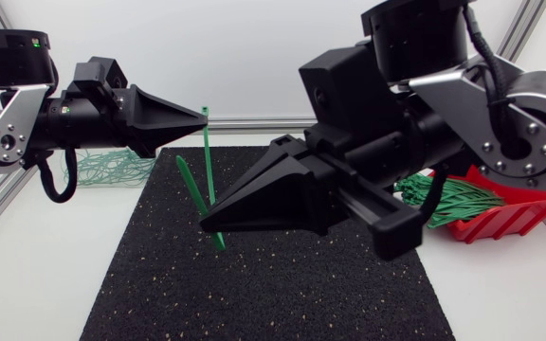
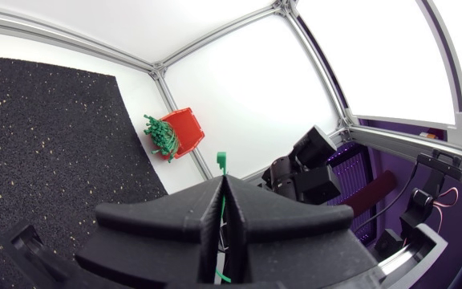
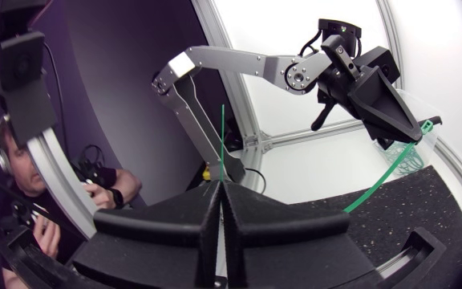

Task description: Take a green cable tie from the red box, thread the tail through the head to close it, then place it in the transparent bin on the left.

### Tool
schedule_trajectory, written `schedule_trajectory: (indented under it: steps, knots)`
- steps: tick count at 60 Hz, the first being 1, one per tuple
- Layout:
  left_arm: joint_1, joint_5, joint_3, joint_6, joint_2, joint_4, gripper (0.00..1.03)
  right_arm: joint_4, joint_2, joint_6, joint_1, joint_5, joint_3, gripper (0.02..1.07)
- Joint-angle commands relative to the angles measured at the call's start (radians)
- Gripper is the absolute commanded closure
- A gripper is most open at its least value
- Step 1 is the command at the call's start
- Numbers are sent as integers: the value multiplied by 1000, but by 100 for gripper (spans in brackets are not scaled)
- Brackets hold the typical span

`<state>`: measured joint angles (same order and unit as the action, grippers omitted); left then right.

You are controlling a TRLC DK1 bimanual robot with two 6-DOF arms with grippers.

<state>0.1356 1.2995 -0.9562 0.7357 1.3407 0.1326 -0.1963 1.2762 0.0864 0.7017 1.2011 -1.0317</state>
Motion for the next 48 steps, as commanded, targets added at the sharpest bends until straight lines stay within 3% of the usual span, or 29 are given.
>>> schedule_trajectory:
  steps: [1,27,48]
  knots:
    - [27,-11,39,-4,-49,10,100,-20,-24,-123,-13,48,-30,101]
    - [148,-109,108,44,-259,12,100,-12,-118,-384,39,60,-99,101]
    - [249,-198,88,68,-354,13,100,66,-133,-767,25,-12,-103,101]
